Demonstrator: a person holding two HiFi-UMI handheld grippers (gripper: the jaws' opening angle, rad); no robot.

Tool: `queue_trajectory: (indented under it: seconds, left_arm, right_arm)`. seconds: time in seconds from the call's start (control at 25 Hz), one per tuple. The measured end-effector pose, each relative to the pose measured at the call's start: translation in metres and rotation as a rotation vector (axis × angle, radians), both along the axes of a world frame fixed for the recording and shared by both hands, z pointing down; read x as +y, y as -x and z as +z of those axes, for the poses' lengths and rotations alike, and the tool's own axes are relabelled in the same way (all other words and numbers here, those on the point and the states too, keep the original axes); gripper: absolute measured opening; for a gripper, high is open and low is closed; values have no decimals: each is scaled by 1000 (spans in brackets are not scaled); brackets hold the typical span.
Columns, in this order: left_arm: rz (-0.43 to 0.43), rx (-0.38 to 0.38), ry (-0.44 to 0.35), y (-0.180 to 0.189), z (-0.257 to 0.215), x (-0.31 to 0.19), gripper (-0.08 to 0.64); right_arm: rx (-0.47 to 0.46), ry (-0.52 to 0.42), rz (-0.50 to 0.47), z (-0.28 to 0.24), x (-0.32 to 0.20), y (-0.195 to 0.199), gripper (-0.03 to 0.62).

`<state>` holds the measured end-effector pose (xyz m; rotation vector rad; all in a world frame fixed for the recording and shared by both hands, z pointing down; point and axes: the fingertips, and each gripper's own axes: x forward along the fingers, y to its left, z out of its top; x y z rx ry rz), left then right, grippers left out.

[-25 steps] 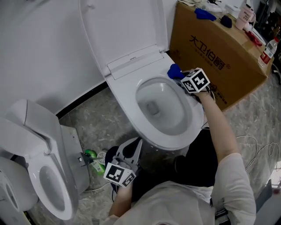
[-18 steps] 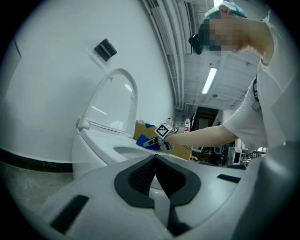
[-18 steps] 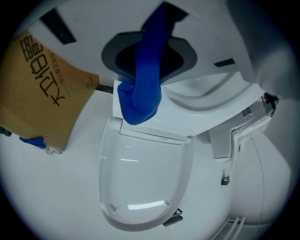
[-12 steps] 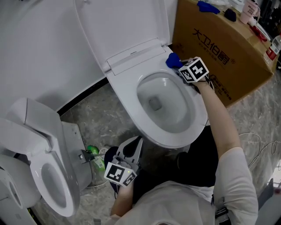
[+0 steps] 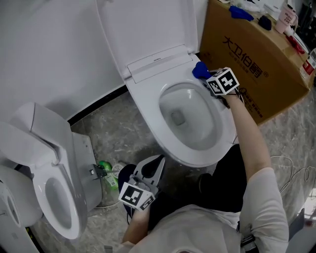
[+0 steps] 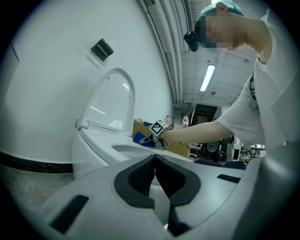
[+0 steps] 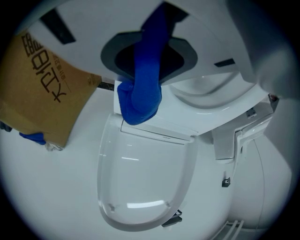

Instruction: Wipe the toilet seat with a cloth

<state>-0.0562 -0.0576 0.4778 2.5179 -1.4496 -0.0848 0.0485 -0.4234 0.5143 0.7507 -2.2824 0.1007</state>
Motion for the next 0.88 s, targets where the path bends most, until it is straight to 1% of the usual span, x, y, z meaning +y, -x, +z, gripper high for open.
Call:
queue_trajectory:
  seconds: [0.16,0.32,0.6,0.88]
  left_arm:
    - [-10,11,-17,2,-2,-1,5]
    - [-18,15,-10,3,1,2,5]
    - [-58,21,8,15,4,6,5]
    - [-64,15,28,19,9,9,5]
  right_arm:
    - [-16,31,3,0,-2,2,58]
    - [-6,24,15,-3,-5,5,58]
    - [8,54,52,-2,-17,14,58]
    - [-1,28,79,-4,-26,22,58]
